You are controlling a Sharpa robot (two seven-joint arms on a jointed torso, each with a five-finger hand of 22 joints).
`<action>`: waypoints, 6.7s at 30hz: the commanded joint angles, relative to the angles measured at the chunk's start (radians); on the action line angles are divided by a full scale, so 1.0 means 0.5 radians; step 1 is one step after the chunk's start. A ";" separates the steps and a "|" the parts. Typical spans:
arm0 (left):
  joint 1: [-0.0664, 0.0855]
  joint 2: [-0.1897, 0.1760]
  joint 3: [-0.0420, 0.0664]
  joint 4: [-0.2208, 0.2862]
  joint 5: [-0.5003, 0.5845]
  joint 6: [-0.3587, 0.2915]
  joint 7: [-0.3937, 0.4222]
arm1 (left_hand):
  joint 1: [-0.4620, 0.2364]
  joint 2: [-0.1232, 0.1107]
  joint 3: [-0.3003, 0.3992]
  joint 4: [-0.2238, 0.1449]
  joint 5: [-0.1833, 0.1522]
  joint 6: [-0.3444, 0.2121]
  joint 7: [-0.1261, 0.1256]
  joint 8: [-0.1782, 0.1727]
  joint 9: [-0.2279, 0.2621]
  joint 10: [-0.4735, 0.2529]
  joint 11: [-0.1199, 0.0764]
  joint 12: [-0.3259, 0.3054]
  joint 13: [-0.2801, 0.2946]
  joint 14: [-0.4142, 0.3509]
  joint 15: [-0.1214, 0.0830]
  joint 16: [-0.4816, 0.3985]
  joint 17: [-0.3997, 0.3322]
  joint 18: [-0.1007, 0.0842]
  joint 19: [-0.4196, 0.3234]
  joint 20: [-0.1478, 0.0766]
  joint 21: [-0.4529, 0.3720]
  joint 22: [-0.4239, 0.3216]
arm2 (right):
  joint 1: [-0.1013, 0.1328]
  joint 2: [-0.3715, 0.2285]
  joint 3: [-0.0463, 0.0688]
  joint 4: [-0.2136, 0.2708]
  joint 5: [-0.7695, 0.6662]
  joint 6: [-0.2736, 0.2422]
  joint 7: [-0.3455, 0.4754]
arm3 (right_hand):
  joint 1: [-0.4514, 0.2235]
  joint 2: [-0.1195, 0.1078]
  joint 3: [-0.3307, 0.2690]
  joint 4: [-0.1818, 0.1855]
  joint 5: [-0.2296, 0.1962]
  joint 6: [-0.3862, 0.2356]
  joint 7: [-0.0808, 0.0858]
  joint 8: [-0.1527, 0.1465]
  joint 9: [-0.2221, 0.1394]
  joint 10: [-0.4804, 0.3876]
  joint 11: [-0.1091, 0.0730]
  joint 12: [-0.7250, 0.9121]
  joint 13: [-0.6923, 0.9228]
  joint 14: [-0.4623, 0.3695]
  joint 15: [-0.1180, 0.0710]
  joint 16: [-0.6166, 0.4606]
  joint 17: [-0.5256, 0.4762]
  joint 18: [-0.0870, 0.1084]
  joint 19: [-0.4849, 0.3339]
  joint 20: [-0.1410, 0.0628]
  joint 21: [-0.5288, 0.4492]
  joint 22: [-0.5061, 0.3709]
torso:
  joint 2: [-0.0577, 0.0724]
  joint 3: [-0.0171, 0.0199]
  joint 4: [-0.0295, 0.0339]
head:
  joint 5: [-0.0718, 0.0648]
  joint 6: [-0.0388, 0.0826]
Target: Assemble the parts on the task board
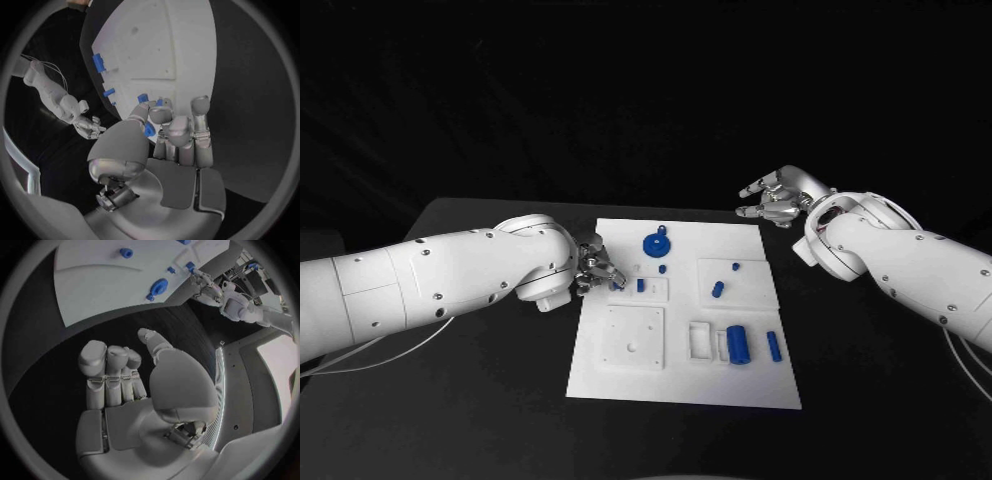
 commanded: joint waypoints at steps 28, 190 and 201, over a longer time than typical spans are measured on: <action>0.066 0.062 0.059 -0.112 0.175 0.343 -0.045 | 0.009 0.025 0.171 -0.200 0.015 0.106 -0.107 0.012 -0.005 -0.026 -0.042 -0.042 -0.024 -0.005 -0.004 -0.033 -0.023 0.017 -0.025 0.006 -0.030 0.035 | -0.030 0.030 0.001 -0.025 -0.024 0.025 0.006 | -0.012 -0.003 0.030 -0.014 -0.003 0.013 -0.002 -0.003 0.002 0.005 -0.013 0.000 0.002 0.004 -0.003 -0.008 0.002 0.027 0.092 -0.004 -0.006 0.209 | 0.000 0.0008 -0.003 | 0.011 -0.019; 0.032 0.256 0.029 -0.253 -0.090 0.551 -0.103 | -0.038 0.022 0.188 -0.136 0.000 0.191 -0.145 0.020 0.246 0.025 -0.031 -0.022 -0.043 0.008 0.011 -0.017 0.030 0.050 -0.010 0.047 -0.037 0.036 | -0.034 0.043 0.001 -0.030 -0.038 0.026 0.008 | -0.024 -0.002 0.042 -0.020 0.003 0.014 -0.003 -0.003 0.002 0.006 -0.013 0.000 0.002 0.005 -0.004 -0.011 0.001 0.027 0.094 -0.005 -0.005 0.209 | -0.001 -0.0004 0.002 | 0.027 -0.066; 0.032 0.238 0.021 -0.243 -0.177 0.557 -0.108 | -0.041 0.030 0.211 -0.138 0.020 0.188 -0.145 0.017 0.270 0.023 -0.033 -0.028 -0.052 0.009 0.013 -0.016 0.029 0.058 -0.012 0.054 -0.034 0.037 | -0.034 0.041 0.001 -0.030 -0.038 0.026 0.008 | -0.024 -0.002 0.042 -0.020 0.003 0.014 -0.003 -0.003 0.002 0.006 -0.013 0.000 0.002 0.005 -0.004 -0.011 0.001 0.027 0.094 -0.005 -0.005 0.209 | -0.002 -0.0006 0.002 | 0.028 -0.065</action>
